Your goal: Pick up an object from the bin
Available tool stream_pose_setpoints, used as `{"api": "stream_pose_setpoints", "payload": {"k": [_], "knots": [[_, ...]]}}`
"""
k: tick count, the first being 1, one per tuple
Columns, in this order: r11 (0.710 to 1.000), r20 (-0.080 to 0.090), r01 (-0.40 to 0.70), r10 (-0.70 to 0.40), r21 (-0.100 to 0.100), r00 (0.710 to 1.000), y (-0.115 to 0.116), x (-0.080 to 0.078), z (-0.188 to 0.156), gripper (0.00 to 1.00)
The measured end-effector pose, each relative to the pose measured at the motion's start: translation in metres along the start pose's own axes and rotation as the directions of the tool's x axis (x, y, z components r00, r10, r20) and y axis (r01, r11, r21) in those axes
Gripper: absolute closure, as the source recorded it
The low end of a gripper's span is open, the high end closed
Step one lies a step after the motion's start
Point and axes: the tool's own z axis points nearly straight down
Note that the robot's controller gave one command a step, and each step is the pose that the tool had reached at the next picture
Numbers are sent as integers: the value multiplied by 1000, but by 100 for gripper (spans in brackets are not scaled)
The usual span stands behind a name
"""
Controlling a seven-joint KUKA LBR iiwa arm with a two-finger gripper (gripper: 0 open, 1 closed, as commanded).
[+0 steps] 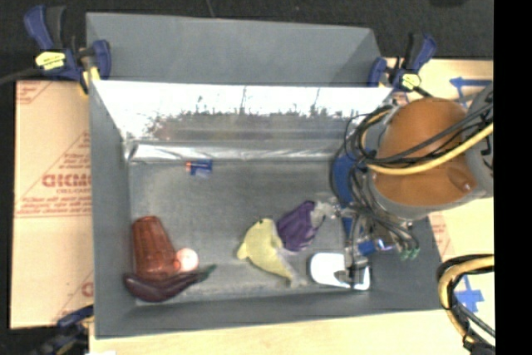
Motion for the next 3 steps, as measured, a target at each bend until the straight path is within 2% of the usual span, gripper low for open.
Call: {"api": "stream_pose_setpoints", "payload": {"k": [1, 2, 3], "knots": [[995, 5, 98, -98, 2, 995, 61, -35, 25, 0], [942, 2, 335, -335, 3, 942, 63, -56, 105, 0], [819, 15, 574, -574, 8, 819, 90, -90, 101, 100]]}}
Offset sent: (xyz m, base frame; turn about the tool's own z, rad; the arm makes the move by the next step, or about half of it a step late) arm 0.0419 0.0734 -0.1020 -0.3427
